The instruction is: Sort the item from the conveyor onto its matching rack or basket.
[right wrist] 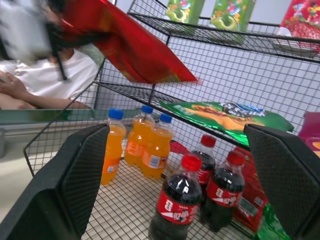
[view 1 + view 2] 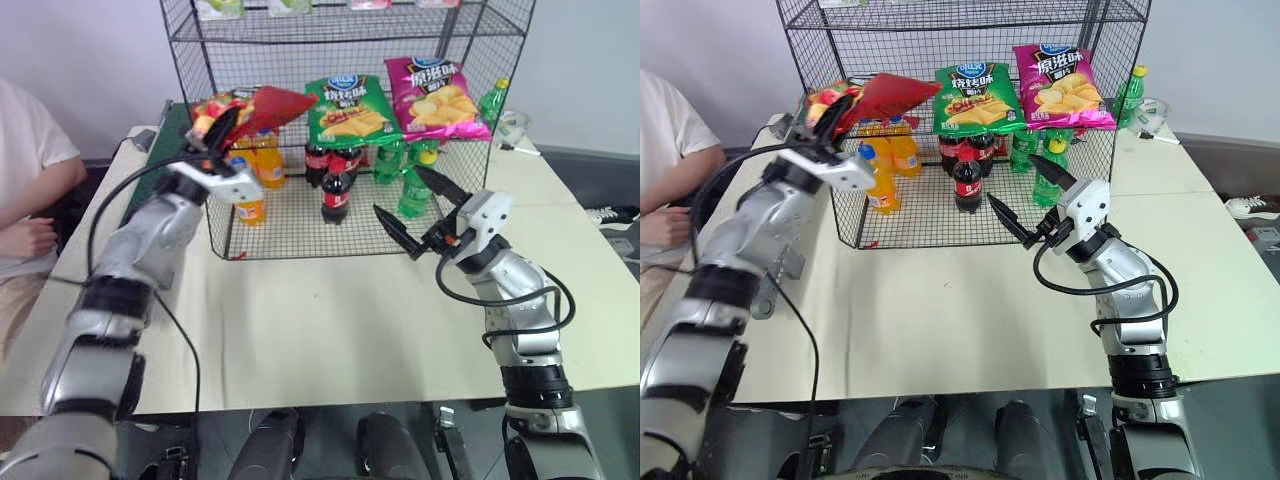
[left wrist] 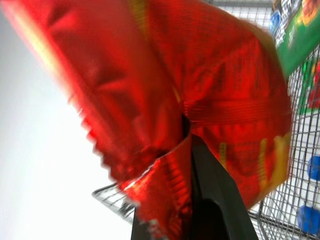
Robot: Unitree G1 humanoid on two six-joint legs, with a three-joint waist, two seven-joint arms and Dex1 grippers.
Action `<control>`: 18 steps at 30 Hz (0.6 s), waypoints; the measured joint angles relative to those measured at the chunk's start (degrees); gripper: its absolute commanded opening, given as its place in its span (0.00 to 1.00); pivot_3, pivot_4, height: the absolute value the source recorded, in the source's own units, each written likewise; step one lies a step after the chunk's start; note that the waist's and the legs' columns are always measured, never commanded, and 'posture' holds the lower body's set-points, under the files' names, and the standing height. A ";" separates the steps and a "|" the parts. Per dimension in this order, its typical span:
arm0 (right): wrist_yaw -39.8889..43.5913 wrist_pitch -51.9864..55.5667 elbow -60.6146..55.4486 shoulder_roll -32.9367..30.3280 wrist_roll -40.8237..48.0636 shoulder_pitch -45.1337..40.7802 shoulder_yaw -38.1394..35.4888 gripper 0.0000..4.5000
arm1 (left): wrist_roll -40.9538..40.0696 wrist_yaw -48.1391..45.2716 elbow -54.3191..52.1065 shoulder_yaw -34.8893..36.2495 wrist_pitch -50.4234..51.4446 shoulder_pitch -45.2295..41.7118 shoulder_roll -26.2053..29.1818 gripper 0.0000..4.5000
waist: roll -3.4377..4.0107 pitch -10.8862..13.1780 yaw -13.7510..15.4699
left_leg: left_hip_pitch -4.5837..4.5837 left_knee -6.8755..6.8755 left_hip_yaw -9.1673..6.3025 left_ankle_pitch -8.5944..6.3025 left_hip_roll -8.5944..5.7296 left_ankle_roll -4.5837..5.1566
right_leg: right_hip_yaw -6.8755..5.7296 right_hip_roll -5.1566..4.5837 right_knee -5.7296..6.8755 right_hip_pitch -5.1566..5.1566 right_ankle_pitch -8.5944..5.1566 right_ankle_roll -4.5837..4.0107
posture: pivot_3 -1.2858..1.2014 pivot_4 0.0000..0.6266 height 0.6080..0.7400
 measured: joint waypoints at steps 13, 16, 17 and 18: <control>-1.10 0.71 -0.49 -0.29 -0.03 0.37 0.40 1.00 | 2.07 7.16 31.49 -10.43 8.50 -16.33 -6.13 0.02 | -0.07 0.04 -0.30 | -0.34 0.11 0.01 0.01 -0.05 0.01 | 0.02 -0.01 0.11 -0.32 -0.02 0.06 | 0.52 0.24 1.00; -1.30 0.83 -0.55 -0.45 -0.03 0.46 0.40 1.00 | 1.45 5.89 33.53 -11.42 7.95 -16.32 -7.03 0.02 | -0.07 0.04 -0.34 | -0.35 0.11 0.01 0.02 -0.05 0.00 | 0.02 -0.01 0.12 -0.34 -0.02 0.06 | 0.52 0.24 1.00; -1.34 0.86 -0.64 -0.50 -0.02 0.60 0.40 1.00 | 0.99 5.84 33.76 -11.56 7.69 -16.32 -7.32 0.02 | -0.08 0.05 -0.33 | -0.36 0.11 0.00 0.02 -0.05 0.00 | 0.02 -0.01 0.12 -0.35 -0.02 0.06 | 0.52 0.24 1.00; -1.34 0.95 -0.74 -0.54 -0.02 0.70 0.41 1.00 | 0.56 5.74 33.78 -11.59 7.51 -16.33 -7.42 0.02 | -0.08 0.05 -0.31 | -0.35 0.11 0.01 0.02 -0.05 0.00 | 0.02 -0.01 0.12 -0.34 -0.02 0.06 | 0.52 0.24 1.00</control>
